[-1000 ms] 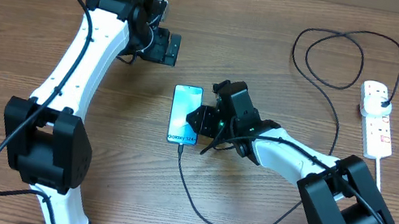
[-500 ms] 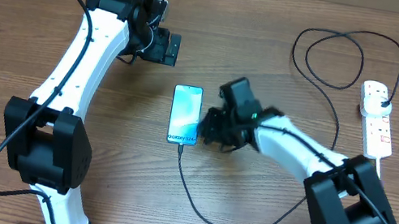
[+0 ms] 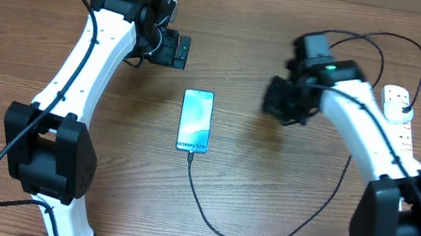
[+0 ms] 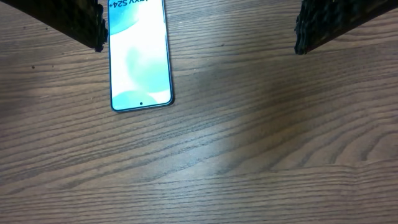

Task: Plug charger to phone and switch on socket
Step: 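Open the right gripper and move it toward the power strip, then press the orange switch on the power strip with the right gripper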

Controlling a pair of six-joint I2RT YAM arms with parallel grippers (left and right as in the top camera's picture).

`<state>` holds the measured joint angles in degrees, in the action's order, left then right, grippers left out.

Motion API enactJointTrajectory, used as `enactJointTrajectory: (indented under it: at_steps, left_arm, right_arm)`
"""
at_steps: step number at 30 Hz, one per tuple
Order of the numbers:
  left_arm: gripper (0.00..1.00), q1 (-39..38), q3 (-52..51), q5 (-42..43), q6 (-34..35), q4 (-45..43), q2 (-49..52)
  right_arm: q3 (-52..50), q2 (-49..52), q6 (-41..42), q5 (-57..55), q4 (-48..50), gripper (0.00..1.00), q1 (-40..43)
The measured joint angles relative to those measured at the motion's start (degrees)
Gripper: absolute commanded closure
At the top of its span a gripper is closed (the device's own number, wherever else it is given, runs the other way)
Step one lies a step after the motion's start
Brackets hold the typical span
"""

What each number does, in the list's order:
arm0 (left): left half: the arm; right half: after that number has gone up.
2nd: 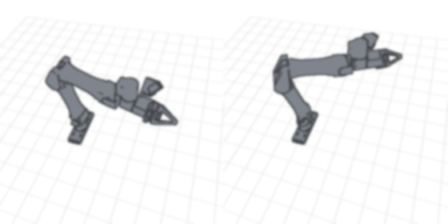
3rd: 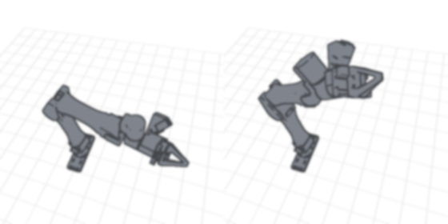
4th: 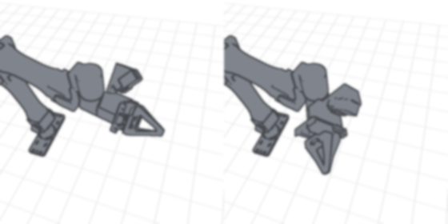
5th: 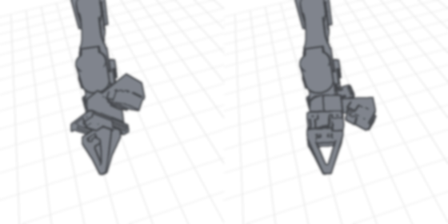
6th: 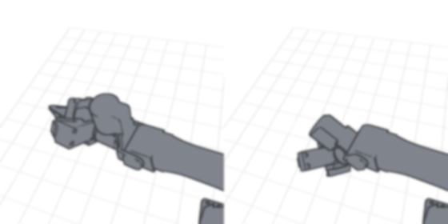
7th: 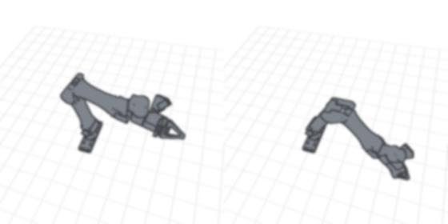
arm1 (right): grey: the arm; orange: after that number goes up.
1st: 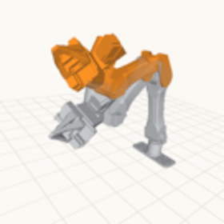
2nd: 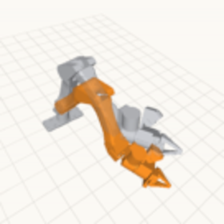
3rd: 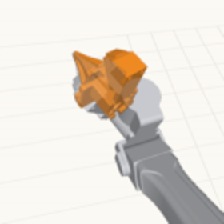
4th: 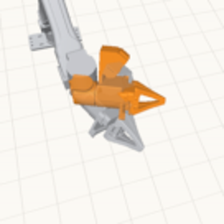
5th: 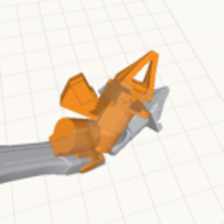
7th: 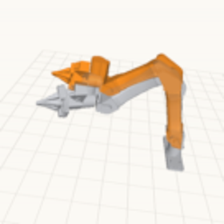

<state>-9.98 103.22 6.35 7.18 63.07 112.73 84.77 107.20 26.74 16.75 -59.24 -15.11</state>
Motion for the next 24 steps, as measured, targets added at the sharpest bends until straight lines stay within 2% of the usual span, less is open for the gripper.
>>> enactJointTrajectory:
  at_steps: [2, 4, 5, 6, 7, 17, 24]
  left_arm:
    - [0.00, 0.00, 0.00, -0.02, 0.00, -0.04, 0.00]
    - [0.00, 0.00, 0.00, 0.00, 0.00, -0.07, 0.00]
    - [0.00, 0.00, 0.00, -0.02, 0.00, -0.07, 0.00]
    - [0.00, 0.00, 0.00, 0.00, 0.00, -0.07, 0.00]
    - [0.00, 0.00, 0.00, 0.00, 0.00, -0.07, 0.00]
    - [0.01, 0.00, 0.00, -0.02, 0.00, -0.09, 0.00]
    - [0.00, 0.00, 0.00, -0.04, 0.00, -0.09, 0.00]
  right_arm:
    - [0.00, 0.02, -0.66, -1.57, -2.25, 0.95, 4.22]
    - [0.00, 0.02, -0.87, -3.37, -4.20, 0.85, 8.00]
    - [0.00, 0.02, -1.03, -4.31, -5.07, 0.70, 9.62]
    - [0.00, 0.02, -0.92, -5.38, -6.01, 0.29, 11.80]
    - [0.02, 0.02, -1.42, -6.34, -6.82, 0.09, 13.70]
    - [0.02, 0.02, -1.62, -17.09, -9.18, 0.00, 28.79]
    - [0.02, 0.02, -1.42, -21.84, -5.35, 0.00, 37.77]
